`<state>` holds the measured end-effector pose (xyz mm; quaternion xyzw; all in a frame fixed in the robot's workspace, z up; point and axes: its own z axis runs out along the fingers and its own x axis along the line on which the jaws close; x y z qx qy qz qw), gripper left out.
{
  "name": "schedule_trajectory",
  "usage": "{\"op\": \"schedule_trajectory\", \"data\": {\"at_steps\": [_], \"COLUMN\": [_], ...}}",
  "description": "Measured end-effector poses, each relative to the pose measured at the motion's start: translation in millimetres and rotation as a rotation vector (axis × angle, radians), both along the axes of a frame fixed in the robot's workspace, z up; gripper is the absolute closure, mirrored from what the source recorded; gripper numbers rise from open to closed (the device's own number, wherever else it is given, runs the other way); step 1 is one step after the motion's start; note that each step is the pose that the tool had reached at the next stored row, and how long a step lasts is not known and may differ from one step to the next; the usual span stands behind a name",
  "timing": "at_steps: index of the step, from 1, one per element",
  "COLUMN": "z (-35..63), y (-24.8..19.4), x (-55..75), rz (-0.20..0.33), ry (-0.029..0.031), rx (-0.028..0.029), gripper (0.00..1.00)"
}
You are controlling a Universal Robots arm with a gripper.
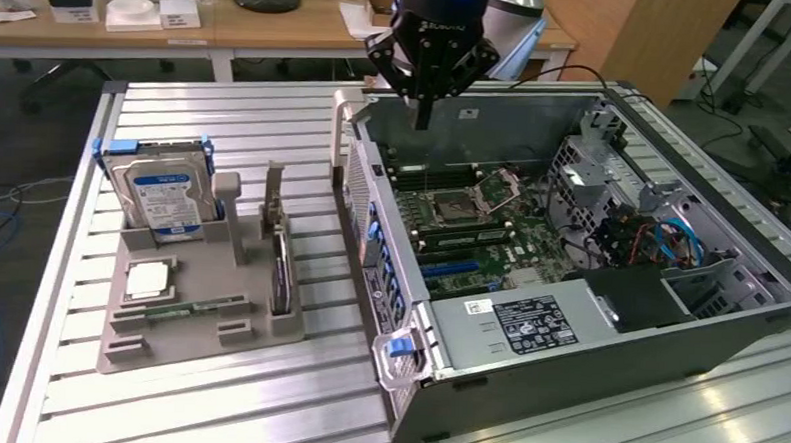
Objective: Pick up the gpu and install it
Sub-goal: 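Reach for the gpu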
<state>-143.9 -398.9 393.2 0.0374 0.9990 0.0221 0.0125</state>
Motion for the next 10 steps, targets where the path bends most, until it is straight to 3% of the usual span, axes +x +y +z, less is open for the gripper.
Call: {"op": "schedule_trajectory", "data": {"at_steps": [10], "z": [-0.1], "y": [0.0], "x": [-4.3], "rz": [0.0], "ry": [0.0], "rx": [0.0], "gripper": [0.89]}}
